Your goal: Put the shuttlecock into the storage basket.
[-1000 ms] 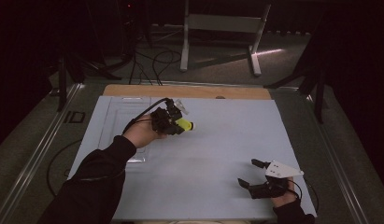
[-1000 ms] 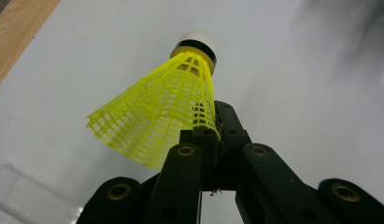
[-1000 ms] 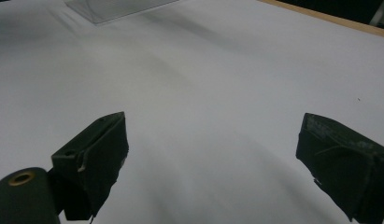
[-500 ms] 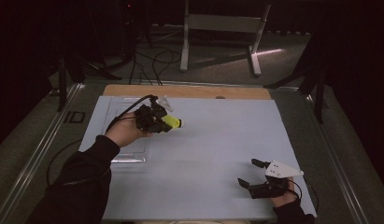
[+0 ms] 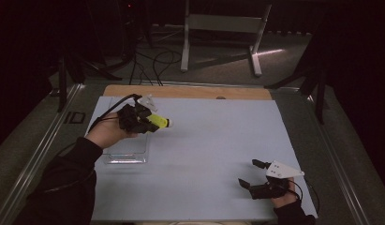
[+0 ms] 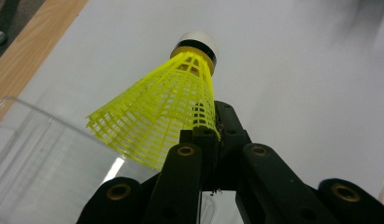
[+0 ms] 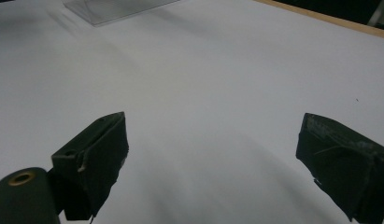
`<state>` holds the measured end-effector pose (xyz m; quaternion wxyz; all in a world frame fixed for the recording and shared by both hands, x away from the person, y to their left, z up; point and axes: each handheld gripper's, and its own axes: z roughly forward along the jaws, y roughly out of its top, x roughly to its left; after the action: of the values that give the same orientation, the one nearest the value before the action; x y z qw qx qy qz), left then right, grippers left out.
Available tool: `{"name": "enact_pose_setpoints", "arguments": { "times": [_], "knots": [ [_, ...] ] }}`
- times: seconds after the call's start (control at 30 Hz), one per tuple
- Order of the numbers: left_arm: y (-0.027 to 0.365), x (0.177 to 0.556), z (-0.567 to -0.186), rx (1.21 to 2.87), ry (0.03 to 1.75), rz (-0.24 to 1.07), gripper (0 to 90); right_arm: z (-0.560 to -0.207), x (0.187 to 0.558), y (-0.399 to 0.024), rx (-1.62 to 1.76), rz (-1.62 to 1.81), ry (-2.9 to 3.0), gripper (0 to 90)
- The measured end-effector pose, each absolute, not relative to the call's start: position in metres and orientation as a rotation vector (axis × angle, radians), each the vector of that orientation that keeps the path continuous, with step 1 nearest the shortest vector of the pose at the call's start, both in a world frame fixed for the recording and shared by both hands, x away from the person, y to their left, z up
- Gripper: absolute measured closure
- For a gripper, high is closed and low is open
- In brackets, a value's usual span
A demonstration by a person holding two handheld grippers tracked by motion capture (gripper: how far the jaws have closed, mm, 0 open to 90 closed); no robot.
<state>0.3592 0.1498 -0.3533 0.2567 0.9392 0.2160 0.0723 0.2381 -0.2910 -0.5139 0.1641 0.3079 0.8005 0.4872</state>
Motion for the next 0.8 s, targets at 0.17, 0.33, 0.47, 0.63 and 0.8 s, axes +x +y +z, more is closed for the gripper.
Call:
{"name": "enact_pose_setpoints", "arguments": {
  "times": [0.17,0.33,0.47,0.63,0.8],
  "knots": [
    [0.162,0.355,-0.352,2.542,0.603,0.201,90.0,-0.514,0.238,-0.291,0.883,1.394,2.279,9.2],
    [0.176,0.353,-0.351,2.533,0.631,0.211,90.0,-0.513,0.238,-0.290,0.879,1.395,2.276,9.2],
    [0.187,0.351,-0.350,2.525,0.654,0.222,90.0,-0.513,0.238,-0.291,0.881,1.399,2.273,9.2],
    [0.203,0.347,-0.349,2.510,0.691,0.227,90.0,-0.513,0.238,-0.291,0.882,1.397,2.273,9.2],
    [0.217,0.342,-0.347,2.497,0.713,0.241,90.0,-0.513,0.238,-0.291,0.878,1.393,2.273,9.2]
  ]
}}
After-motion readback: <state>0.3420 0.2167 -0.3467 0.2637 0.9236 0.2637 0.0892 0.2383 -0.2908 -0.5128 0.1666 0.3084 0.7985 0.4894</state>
